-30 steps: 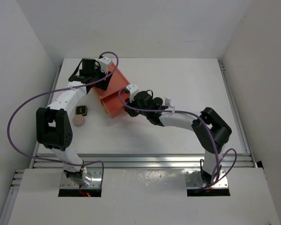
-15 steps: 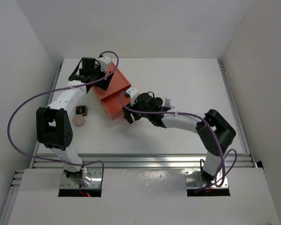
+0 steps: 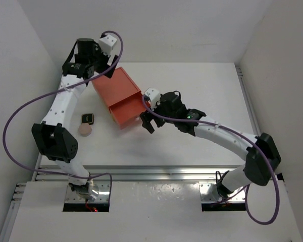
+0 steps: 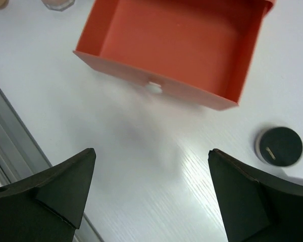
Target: Organize the makeup
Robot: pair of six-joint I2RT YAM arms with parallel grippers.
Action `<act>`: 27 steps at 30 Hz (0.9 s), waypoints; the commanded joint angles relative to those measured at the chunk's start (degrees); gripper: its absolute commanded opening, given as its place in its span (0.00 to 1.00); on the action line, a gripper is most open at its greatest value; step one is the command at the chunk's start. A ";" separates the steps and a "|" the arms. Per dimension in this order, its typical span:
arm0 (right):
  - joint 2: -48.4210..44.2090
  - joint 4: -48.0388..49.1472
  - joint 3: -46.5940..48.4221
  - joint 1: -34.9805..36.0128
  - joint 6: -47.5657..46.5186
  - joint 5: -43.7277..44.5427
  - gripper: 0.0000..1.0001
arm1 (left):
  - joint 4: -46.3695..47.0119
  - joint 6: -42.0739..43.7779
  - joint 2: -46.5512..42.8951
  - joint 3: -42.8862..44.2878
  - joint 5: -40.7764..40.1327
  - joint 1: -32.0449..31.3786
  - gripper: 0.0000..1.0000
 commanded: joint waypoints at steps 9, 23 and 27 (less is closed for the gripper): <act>-4.92 -9.66 0.20 -7.72 1.99 -4.62 0.94 | -22.51 -7.33 -16.90 -6.49 -18.71 4.46 1.00; 2.63 -25.50 13.57 -20.75 4.92 2.68 0.93 | -25.43 -9.62 -26.57 -25.48 -7.87 25.21 1.00; 6.50 -30.06 16.37 -21.63 4.04 9.33 0.91 | -23.06 -9.09 -27.99 -27.08 -7.87 25.22 1.00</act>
